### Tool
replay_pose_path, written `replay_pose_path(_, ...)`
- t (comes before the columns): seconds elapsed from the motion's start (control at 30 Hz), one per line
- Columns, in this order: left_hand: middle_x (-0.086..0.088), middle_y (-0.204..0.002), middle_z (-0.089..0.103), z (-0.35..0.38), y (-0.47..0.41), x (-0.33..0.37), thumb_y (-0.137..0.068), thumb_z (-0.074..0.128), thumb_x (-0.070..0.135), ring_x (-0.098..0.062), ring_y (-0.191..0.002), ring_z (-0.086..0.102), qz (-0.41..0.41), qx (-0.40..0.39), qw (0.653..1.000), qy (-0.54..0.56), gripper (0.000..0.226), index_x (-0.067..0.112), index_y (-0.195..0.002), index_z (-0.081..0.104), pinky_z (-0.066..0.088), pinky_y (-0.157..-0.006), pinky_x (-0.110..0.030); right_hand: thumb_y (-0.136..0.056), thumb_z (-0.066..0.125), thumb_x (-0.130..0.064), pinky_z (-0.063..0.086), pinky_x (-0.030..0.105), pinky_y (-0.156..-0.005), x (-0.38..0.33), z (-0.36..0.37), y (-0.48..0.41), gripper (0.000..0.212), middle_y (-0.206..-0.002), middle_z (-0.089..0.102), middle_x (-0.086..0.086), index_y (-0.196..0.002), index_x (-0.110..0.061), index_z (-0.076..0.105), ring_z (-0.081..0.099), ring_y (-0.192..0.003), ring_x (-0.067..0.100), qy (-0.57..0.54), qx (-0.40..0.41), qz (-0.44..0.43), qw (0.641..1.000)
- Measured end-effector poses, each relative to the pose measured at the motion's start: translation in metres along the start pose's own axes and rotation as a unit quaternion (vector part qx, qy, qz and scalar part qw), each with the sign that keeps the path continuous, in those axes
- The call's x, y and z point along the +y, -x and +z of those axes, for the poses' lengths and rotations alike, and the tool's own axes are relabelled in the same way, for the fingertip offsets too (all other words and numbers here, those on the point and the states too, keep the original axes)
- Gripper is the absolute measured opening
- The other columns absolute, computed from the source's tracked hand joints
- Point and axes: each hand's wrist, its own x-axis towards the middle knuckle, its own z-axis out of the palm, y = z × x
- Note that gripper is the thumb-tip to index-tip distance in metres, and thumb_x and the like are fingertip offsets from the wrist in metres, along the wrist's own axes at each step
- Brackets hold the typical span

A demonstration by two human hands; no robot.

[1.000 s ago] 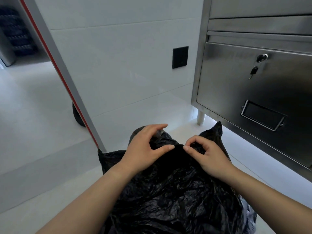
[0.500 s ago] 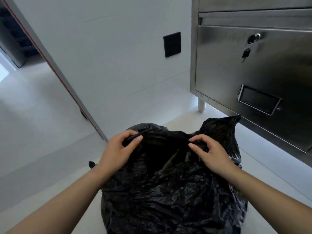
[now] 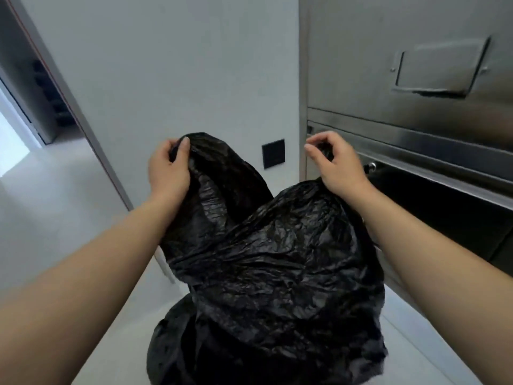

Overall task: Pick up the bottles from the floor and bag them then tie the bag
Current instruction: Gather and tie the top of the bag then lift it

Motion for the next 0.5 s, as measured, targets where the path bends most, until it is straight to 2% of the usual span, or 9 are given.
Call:
replay_pose_path(0.1, 0.007, -0.079, 0.056, -0.02, -0.047, 0.048, -0.095, 0.049, 0.031, -0.007, -0.08, 0.052, 0.025, 0.094, 0.993, 0.073, 0.016, 0.018, -0.086, 0.053, 0.04, -0.074, -0.018, -0.091, 0.057, -0.025, 0.041, 0.011, -0.074, -0.049, -0.024, -0.041, 0.01, -0.085, 0.058, -0.012, -0.099, -0.019, 0.056, 0.053, -0.076, -0.009, -0.028, 0.069, -0.075, 0.994)
replay_pose_path(0.17, 0.016, -0.077, 0.054, -0.03, -0.051, 0.063, -0.094, 0.048, 0.033, 0.008, -0.071, 0.052, 0.052, 0.107, 0.988, 0.101, 0.015, 0.029, -0.08, 0.051, 0.039, -0.07, -0.007, -0.091, 0.056, -0.028, 0.038, 0.007, -0.073, -0.065, -0.035, -0.045, 0.013, -0.084, 0.054, -0.017, -0.101, -0.02, 0.054, 0.051, -0.074, -0.013, -0.055, 0.109, -0.115, 0.986)
replay_pose_path(0.23, 0.017, -0.079, 0.056, -0.027, -0.028, 0.052, -0.095, 0.048, 0.032, 0.018, -0.067, 0.051, 0.056, 0.065, 0.99, 0.114, 0.015, 0.032, -0.081, 0.053, 0.039, -0.069, -0.003, -0.091, 0.056, -0.028, 0.039, 0.01, -0.075, -0.059, -0.033, -0.028, 0.014, -0.085, 0.054, -0.016, -0.103, -0.021, 0.054, 0.051, -0.074, -0.011, -0.062, 0.118, -0.116, 0.984)
replay_pose_path(0.37, 0.012, -0.082, 0.062, -0.007, 0.053, -0.017, -0.095, 0.05, 0.027, 0.018, -0.07, 0.053, 0.018, -0.052, 0.994, 0.097, 0.014, 0.026, -0.084, 0.059, 0.041, -0.07, -0.004, -0.091, 0.057, -0.026, 0.043, 0.031, -0.08, -0.002, 0.004, 0.045, 0.017, -0.089, 0.056, -0.013, -0.107, -0.021, 0.056, 0.051, -0.079, 0.002, -0.052, 0.038, -0.003, 0.998)
replay_pose_path(0.5, 0.009, -0.078, 0.062, 0.002, 0.107, -0.065, -0.091, 0.055, 0.031, 0.012, -0.071, 0.055, 0.027, -0.117, 0.99, 0.079, 0.014, 0.028, -0.078, 0.058, 0.039, -0.069, -0.003, -0.088, 0.057, -0.033, 0.04, 0.026, -0.075, 0.037, 0.03, 0.099, 0.017, -0.079, 0.055, -0.018, -0.105, -0.028, 0.057, 0.051, -0.072, -0.001, -0.046, 0.003, 0.067, 0.997)
